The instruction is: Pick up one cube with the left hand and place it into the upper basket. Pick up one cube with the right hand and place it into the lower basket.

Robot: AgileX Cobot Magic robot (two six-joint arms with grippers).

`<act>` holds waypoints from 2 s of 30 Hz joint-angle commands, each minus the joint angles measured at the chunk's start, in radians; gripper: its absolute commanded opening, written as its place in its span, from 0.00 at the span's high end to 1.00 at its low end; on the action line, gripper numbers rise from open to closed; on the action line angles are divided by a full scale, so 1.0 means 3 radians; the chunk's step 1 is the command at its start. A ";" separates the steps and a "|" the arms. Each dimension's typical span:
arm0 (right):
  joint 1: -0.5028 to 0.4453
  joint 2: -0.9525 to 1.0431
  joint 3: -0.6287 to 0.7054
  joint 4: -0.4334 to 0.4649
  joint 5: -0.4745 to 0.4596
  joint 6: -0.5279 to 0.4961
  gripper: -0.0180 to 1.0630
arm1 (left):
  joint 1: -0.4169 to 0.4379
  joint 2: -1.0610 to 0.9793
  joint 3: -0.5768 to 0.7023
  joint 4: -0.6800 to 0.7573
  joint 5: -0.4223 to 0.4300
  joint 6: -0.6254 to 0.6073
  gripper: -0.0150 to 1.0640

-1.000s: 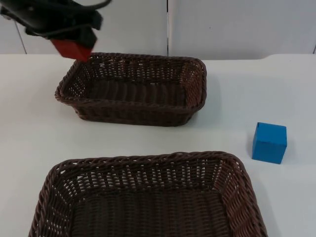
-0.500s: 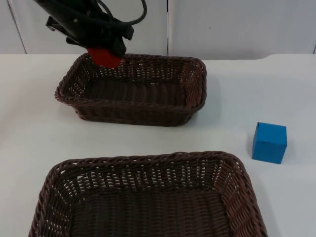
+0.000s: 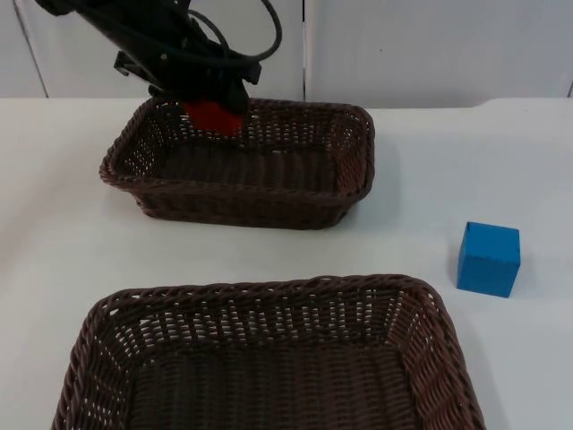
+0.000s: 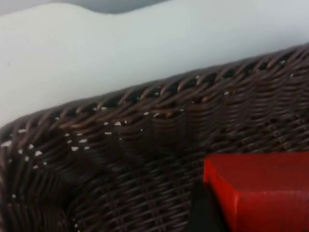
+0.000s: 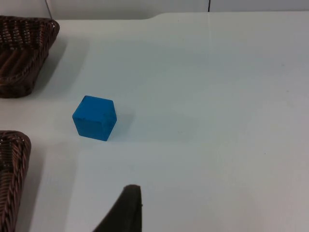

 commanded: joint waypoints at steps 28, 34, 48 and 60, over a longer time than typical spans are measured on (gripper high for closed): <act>-0.0010 -0.0011 0.0007 0.0000 -0.0007 0.0000 0.01 | -0.0015 0.0329 -0.0022 -0.0085 0.0022 0.0013 0.73; -0.0010 -0.0011 0.0007 0.0000 -0.0007 0.0000 0.01 | -0.0015 0.0320 -0.0022 -0.0188 0.0075 -0.0001 0.26; -0.0010 -0.0011 0.0007 -0.0007 -0.0007 0.0000 0.01 | -0.0015 -0.0017 -0.0022 -0.0198 0.0247 -0.0001 0.13; -0.0010 -0.0011 0.0007 -0.0007 -0.0007 0.0000 0.01 | -0.0015 -0.0502 -0.0022 -0.0135 0.0486 -0.0001 0.13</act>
